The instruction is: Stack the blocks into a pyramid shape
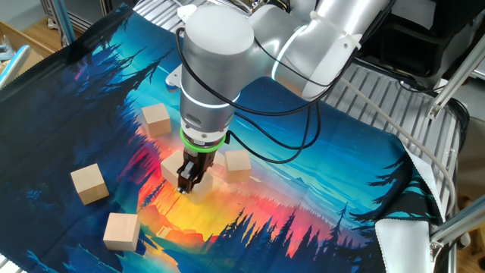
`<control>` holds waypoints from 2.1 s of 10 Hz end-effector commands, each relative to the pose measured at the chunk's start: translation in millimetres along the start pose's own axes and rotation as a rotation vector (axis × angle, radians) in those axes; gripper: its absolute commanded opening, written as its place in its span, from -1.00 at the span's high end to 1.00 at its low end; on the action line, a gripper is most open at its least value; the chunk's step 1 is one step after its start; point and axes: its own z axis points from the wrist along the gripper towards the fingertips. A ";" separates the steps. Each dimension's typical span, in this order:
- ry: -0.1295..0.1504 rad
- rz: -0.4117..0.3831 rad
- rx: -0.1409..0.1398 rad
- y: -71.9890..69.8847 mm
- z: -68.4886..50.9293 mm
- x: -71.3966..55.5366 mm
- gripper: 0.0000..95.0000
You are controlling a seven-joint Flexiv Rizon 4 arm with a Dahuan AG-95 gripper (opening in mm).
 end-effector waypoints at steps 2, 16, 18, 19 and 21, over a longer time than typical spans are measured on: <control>-0.001 -0.003 -0.001 0.3 1.4 0.2 -0.60; 0.035 -0.836 0.063 -6.2 -60.6 -12.5 -0.20; 0.056 -1.010 0.058 -6.1 -61.9 -13.0 -0.20; 0.059 -1.054 0.056 -6.1 -62.0 -13.1 -0.20; 0.062 -1.058 0.047 -6.1 -62.0 -13.1 0.20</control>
